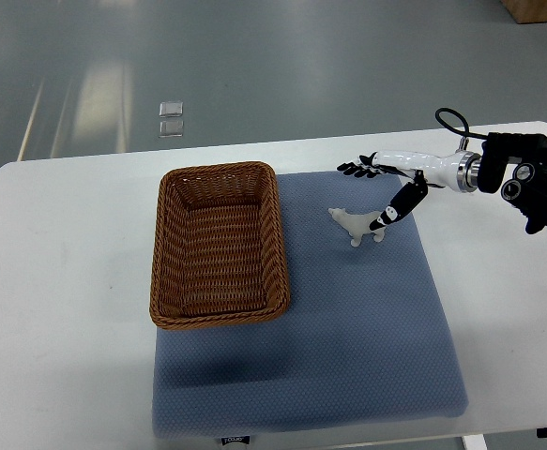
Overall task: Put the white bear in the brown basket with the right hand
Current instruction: 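Reach the right hand down and close its fingers around the white bear, then lift the bear with the right hand and carry it over the basket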
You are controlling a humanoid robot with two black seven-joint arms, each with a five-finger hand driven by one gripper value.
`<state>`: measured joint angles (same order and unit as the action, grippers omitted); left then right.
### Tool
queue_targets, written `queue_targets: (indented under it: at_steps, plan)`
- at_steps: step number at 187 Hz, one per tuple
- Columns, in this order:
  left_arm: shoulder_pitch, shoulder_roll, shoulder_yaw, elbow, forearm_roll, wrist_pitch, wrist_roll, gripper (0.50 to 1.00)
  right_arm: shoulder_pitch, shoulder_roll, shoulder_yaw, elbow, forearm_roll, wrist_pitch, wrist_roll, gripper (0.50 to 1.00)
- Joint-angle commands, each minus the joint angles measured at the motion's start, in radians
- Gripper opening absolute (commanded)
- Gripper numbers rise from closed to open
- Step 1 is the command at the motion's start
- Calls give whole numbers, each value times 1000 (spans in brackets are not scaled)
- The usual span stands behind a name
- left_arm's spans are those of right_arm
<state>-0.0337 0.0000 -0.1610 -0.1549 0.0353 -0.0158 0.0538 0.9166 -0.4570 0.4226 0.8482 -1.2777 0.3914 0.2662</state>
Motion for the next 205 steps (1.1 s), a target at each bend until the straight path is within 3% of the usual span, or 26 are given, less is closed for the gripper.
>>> queue_targets:
  at_steps: [1, 72, 102, 130, 156, 178, 205]
  plan:
    - [0, 0, 0, 0, 0, 0, 0, 1000, -1, 11, -2, 0, -23, 0, 1, 942]
    - [0, 0, 0, -2, 0, -1, 0, 1000, -10, 21, -58, -1, -72, -62, 2, 928]
    - [0, 0, 1, -2, 0, -1, 0, 1000, -10, 27, -110, -1, -72, -117, 5, 868]
    - [0, 0, 0, -2, 0, 0, 0, 1000, -12, 50, -110, -1, -72, -120, 10, 858]
    - [0, 0, 0, -2, 0, -1, 0, 1000, -15, 50, -111, -3, -72, -118, 10, 799]
    - [0, 0, 0, -2, 0, -1, 0, 1000, -19, 50, -113, -6, -74, -118, 8, 787]
    - [0, 0, 0, -3, 0, -1, 0, 1000, -21, 50, -113, -11, -74, -118, 8, 643]
